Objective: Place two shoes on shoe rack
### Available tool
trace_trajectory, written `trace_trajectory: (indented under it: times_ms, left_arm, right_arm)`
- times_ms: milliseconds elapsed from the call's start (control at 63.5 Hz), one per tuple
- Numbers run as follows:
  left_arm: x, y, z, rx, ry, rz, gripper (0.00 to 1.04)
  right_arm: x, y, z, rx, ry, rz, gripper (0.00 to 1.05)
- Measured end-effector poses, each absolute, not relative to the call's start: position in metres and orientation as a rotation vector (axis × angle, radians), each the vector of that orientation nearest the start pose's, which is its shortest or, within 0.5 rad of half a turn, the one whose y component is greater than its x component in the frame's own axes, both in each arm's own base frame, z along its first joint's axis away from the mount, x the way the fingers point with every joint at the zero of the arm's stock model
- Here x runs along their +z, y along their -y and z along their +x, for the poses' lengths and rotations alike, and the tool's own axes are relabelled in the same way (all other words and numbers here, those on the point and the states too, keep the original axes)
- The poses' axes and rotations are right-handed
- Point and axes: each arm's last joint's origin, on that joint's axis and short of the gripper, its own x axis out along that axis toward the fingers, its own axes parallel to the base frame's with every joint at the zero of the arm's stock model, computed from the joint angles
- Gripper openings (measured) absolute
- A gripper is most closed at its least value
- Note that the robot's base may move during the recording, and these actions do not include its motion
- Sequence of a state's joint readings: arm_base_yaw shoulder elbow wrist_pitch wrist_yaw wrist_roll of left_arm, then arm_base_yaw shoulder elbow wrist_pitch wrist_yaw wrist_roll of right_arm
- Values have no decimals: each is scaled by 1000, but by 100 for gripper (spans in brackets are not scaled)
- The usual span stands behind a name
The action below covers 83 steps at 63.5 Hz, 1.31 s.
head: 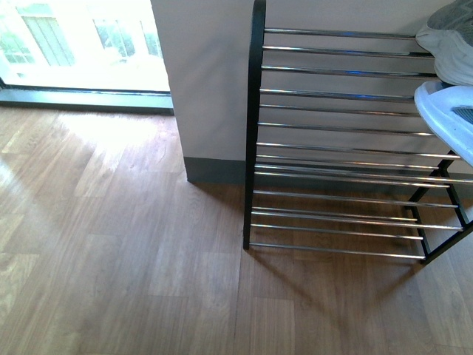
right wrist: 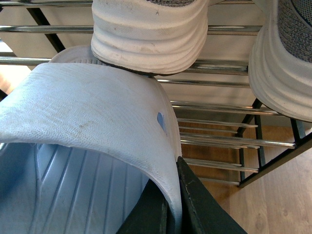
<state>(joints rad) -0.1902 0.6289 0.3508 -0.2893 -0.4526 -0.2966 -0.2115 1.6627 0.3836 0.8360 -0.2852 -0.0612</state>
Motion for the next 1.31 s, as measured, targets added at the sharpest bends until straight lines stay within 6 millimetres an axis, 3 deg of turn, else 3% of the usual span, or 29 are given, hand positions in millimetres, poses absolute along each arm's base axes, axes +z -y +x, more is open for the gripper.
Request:
trace_trajectory:
  times_ms: [1306]
  left_arm:
    - [199,14,137,332,-494,-109,2]
  right_arm:
    - [108,46,255,86,-426,49,2]
